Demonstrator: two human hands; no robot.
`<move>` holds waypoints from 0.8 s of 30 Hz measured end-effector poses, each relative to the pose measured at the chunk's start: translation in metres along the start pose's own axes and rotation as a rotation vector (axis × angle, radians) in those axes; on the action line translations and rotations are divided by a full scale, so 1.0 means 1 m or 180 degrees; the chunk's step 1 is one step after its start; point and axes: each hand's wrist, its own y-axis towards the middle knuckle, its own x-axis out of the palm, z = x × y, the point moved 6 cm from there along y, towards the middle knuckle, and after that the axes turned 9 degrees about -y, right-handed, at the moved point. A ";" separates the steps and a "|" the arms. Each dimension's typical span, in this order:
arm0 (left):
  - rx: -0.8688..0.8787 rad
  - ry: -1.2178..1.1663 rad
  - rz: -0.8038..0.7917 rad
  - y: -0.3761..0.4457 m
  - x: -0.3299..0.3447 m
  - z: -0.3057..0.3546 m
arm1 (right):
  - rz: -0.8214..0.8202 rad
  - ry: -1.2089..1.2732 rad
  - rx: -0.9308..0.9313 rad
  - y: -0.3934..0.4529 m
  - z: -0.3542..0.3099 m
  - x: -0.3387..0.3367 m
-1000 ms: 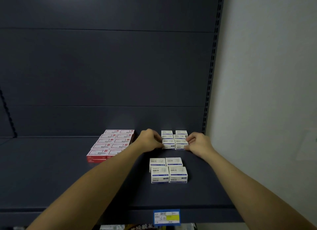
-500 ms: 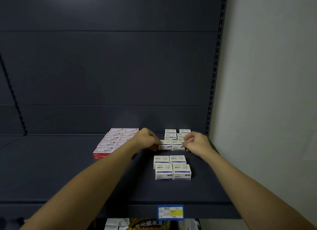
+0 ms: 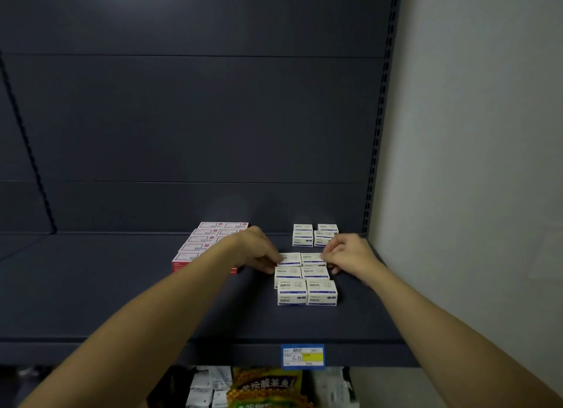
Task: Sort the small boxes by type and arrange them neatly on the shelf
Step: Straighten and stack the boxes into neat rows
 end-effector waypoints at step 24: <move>0.0593 0.0940 0.1006 0.035 -0.007 0.025 | 0.0667 -0.0161 0.0093 0.027 0.019 -0.020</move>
